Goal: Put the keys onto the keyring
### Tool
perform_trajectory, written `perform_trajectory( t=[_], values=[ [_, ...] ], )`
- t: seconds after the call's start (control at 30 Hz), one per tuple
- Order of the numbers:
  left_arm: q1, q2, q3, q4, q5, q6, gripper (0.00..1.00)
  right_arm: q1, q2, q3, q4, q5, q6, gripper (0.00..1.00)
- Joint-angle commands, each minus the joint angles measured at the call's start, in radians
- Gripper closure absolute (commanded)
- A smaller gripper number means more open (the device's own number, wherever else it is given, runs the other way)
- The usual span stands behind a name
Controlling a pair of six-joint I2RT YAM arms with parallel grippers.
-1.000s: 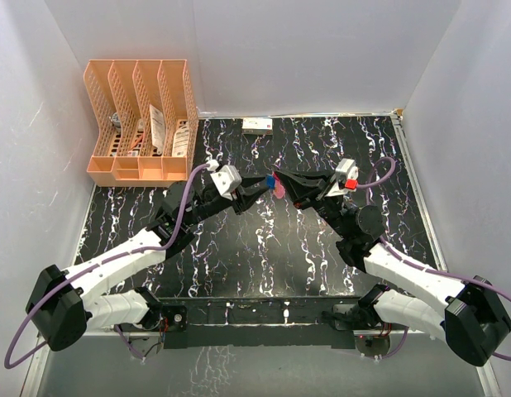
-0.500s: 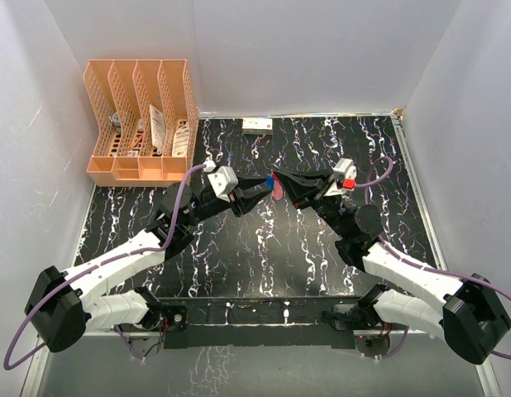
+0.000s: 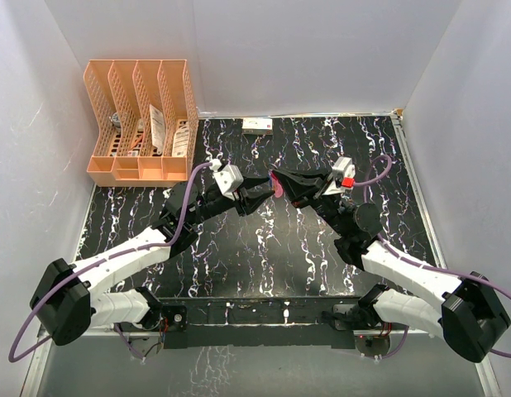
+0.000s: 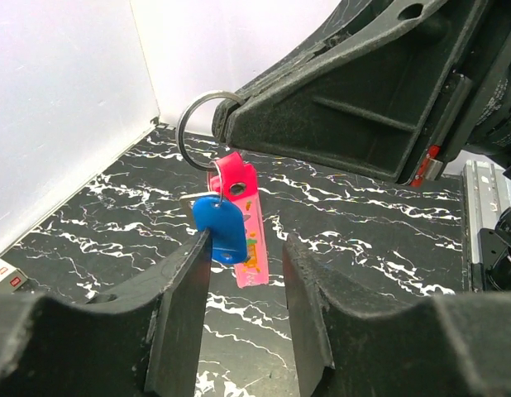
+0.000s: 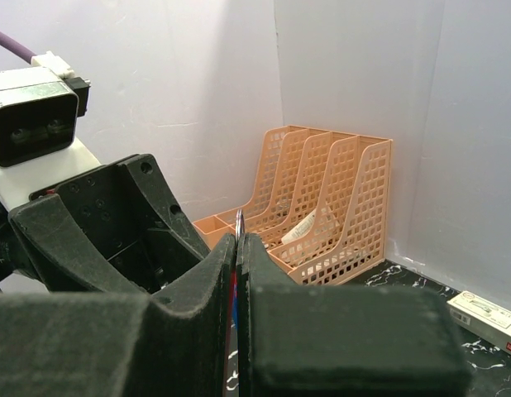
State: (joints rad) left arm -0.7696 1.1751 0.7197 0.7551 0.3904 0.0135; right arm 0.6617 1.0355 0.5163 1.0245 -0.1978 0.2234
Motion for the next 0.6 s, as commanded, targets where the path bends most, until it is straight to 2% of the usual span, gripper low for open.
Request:
perform_trajectory(
  t=[0.0,0.37,0.57],
  values=[
    [-0.002,0.000,0.027,0.050,-0.011,-0.002,0.61,-0.002,-0.006,0.048,0.063,-0.011,0.010,1.00],
    [-0.002,0.020,0.039,0.061,-0.041,-0.001,0.59,-0.002,-0.013,0.043,0.063,-0.012,0.014,1.00],
    [-0.002,0.007,0.037,0.046,-0.074,0.018,0.67,-0.001,-0.020,0.038,0.059,-0.012,0.014,1.00]
  ],
)
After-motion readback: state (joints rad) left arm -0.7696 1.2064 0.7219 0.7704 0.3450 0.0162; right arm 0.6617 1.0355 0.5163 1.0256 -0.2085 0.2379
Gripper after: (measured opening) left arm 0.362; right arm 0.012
